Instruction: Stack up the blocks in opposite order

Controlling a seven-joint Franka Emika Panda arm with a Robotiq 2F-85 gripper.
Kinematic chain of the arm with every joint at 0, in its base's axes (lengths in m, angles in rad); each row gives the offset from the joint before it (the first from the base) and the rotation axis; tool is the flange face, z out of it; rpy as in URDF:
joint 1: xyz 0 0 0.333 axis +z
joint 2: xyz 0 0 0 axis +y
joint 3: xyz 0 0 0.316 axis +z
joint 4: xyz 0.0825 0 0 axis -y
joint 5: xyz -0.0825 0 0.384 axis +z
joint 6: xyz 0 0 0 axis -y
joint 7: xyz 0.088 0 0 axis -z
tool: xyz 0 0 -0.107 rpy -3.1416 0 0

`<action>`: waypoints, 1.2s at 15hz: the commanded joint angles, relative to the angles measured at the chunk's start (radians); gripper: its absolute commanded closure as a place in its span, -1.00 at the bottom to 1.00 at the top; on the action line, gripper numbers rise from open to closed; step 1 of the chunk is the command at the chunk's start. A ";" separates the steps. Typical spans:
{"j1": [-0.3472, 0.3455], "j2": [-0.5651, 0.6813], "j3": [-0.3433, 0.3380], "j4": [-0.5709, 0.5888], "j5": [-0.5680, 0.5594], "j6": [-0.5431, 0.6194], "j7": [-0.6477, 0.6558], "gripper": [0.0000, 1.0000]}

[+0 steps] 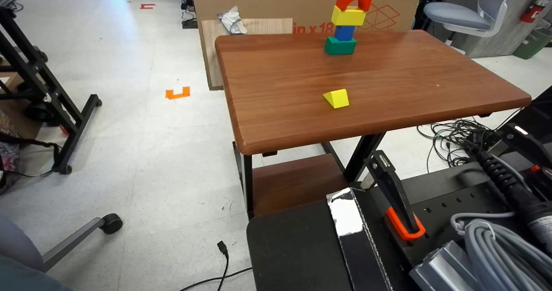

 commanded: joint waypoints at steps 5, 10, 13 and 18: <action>0.007 0.002 -0.004 0.003 -0.003 -0.003 0.004 -1.00; 0.007 0.002 -0.004 0.003 -0.003 -0.003 0.004 -1.00; 0.007 0.002 -0.004 0.001 -0.003 -0.003 0.004 -1.00; 0.004 0.013 0.003 0.009 -0.001 -0.004 0.018 -1.00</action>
